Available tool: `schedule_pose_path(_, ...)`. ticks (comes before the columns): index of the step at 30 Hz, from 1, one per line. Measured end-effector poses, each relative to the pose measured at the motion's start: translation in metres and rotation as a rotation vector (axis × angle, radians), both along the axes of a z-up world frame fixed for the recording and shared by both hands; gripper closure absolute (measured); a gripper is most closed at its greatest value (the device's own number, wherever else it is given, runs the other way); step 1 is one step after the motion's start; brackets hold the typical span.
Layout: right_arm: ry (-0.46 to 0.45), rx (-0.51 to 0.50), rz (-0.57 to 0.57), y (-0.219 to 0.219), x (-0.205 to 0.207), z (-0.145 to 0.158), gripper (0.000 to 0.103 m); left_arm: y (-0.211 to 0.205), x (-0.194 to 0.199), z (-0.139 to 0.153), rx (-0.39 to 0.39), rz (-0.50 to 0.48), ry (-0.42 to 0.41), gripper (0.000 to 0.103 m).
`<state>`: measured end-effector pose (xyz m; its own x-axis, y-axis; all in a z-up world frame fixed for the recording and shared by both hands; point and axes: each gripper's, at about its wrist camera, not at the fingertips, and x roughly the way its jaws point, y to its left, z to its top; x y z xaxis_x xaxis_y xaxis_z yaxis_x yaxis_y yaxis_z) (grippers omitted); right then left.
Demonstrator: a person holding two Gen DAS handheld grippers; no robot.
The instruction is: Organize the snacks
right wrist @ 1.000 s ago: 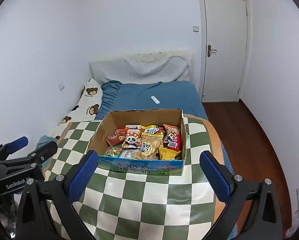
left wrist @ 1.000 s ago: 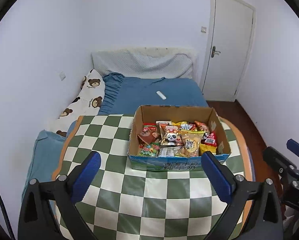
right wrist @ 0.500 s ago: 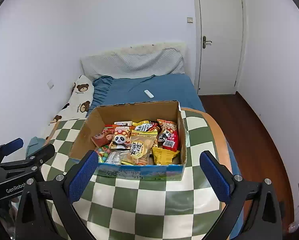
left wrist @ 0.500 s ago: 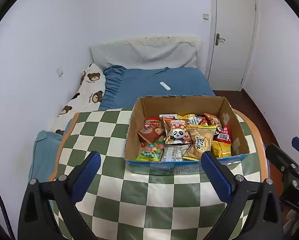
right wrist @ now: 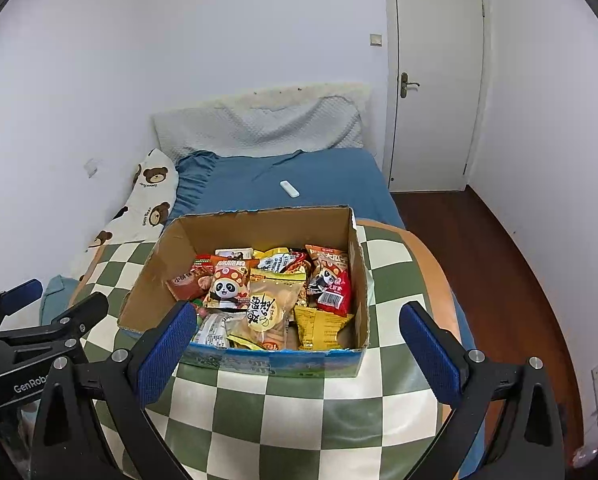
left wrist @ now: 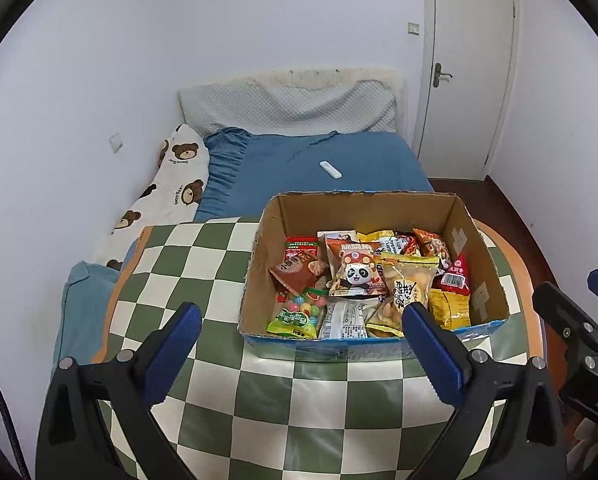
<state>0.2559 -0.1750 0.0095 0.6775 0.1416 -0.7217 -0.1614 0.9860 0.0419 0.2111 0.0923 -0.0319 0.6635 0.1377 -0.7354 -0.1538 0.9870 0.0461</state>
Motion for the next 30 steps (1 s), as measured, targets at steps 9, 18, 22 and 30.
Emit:
schedule_pose_path(9, 0.01, 0.001, 0.005, 0.002, 0.002, -0.002, 0.0, 0.001, 0.002, 0.006, -0.008, -0.002, -0.008, 0.0)
schedule_pose_path(18, 0.008, 0.006, 0.004, 0.002, 0.001, -0.002, 0.0, 0.001, 0.0, 0.009, -0.009, -0.003, -0.021, 0.0)
schedule_pose_path(22, 0.007, 0.006, 0.005, 0.002, 0.002, -0.002, 0.0, 0.001, -0.001, 0.01, -0.009, -0.005, -0.021, 0.0)
schedule_pose_path(30, 0.012, 0.005, 0.003, 0.001, 0.0, -0.003, 0.0, 0.0, -0.002, 0.01, -0.008, -0.005, -0.024, 0.0)
